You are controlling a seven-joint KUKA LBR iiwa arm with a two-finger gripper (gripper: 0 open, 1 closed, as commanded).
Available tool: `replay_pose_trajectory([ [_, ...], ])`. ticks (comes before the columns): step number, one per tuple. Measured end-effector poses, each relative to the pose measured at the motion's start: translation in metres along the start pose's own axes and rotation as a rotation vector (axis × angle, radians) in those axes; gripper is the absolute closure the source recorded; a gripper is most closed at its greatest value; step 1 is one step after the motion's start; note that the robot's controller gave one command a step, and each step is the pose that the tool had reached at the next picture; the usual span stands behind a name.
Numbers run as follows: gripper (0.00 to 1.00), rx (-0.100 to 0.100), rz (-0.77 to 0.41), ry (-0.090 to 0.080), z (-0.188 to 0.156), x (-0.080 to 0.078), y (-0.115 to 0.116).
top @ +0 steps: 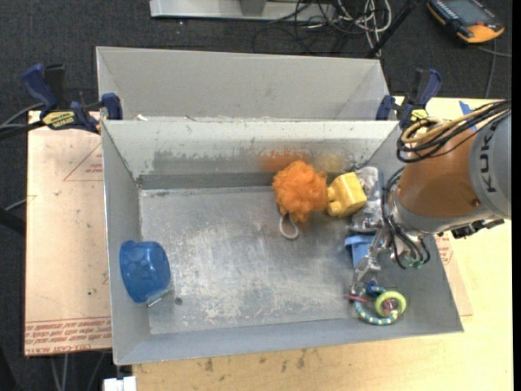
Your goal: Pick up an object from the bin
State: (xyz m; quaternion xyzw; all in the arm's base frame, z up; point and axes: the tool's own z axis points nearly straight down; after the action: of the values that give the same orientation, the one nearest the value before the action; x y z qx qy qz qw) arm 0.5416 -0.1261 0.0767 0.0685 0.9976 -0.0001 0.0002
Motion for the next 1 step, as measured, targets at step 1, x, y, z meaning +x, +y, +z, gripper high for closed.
replay_pose_trajectory([
  [1,1.00,-0.002,-0.005,0.000,0.0048,-0.0075,0.0222],
])
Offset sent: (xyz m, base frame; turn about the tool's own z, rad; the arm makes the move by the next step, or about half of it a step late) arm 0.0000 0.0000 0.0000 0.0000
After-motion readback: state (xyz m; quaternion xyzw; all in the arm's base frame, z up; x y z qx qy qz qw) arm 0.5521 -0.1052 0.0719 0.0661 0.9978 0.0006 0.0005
